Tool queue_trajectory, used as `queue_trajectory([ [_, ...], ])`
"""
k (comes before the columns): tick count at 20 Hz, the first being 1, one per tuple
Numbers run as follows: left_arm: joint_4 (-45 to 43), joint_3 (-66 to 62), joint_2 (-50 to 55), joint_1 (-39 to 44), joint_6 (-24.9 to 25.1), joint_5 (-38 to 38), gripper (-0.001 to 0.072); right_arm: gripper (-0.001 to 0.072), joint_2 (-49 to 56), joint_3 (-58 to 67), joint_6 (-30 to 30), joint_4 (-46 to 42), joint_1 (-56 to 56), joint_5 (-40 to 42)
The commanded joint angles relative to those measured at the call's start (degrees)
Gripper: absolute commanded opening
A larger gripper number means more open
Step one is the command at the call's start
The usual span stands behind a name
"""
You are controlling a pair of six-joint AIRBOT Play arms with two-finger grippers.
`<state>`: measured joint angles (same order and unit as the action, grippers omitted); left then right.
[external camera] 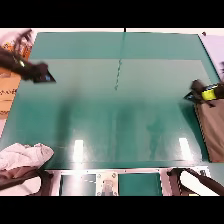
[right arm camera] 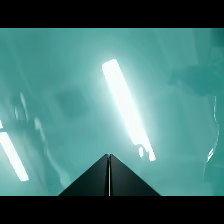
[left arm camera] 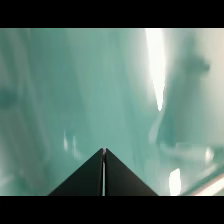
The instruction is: Fold the shirts.
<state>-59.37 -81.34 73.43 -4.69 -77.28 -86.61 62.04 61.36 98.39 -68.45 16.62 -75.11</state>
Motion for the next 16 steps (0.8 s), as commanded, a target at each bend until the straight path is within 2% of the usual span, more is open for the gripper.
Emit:
queue_trajectory([
  [1,-3.69,20.44,-13.62,4.72,-3.37,5.01,0.0020,0.0014,-4.07,-8.63,-0.55,-0.61,-12.07,5.44],
  [4,-4.98,31.15,-21.92,7.19,-6.80,9.31,0.0020,0.0014,-4.59,-10.19,-1.44,-0.63,-16.85,7.89],
  [6,-5.40,33.90,-24.11,7.23,-6.80,9.57,0.0021,0.0014,-4.59,-10.16,-1.60,-0.61,-18.12,8.22],
  [16,-4.66,34.01,-24.09,7.23,-6.73,9.68,0.0022,0.0014,-4.59,-10.16,-1.57,-0.59,-17.97,8.20],
])
